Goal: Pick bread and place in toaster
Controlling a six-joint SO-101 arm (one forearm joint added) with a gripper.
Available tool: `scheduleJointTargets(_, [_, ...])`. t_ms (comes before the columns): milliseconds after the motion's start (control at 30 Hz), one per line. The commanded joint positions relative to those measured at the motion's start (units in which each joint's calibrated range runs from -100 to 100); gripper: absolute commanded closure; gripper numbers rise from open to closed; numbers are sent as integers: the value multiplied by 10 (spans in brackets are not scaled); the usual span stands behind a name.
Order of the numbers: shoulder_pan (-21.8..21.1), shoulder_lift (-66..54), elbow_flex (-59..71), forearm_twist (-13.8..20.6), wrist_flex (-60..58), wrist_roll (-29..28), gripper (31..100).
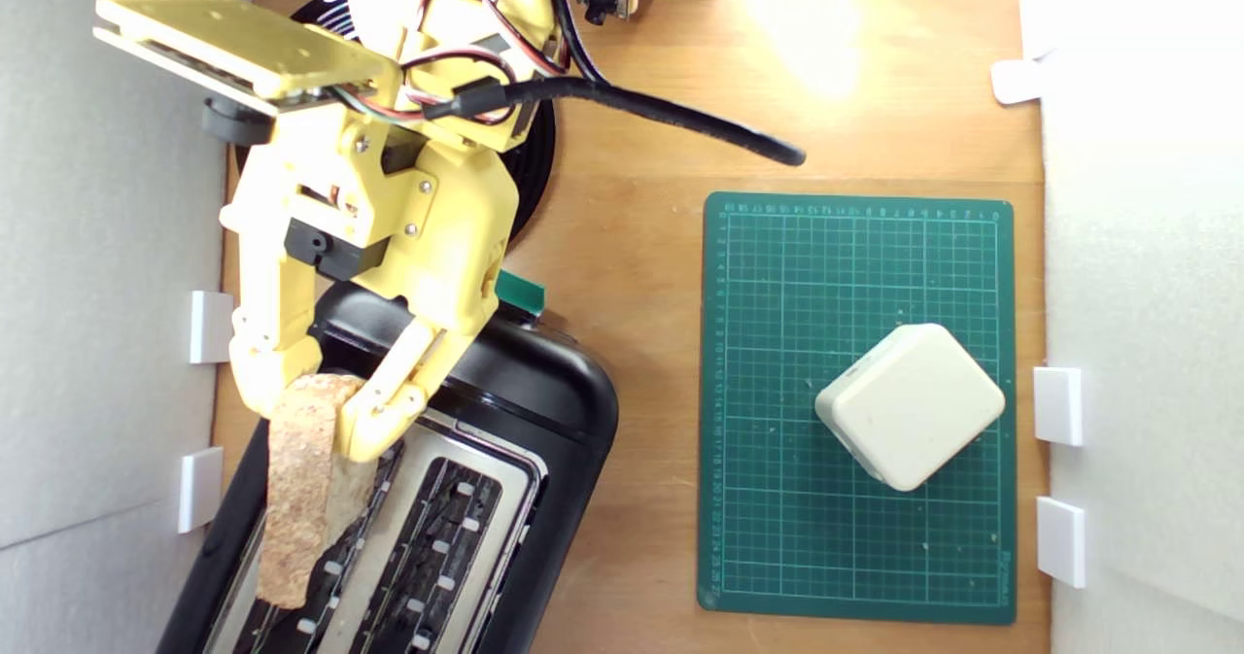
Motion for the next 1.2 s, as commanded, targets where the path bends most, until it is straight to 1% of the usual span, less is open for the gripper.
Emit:
scheduleJointTargets(0, [6,-11,-25,7,-23,3,689])
scheduleJointTargets(200, [20,-11,-25,7,-23,4,689])
scheduleJointTargets(767, [18,-1,-24,8,-23,4,689])
scheduleJointTargets(1167, [11,64,-25,12,-62,8,689])
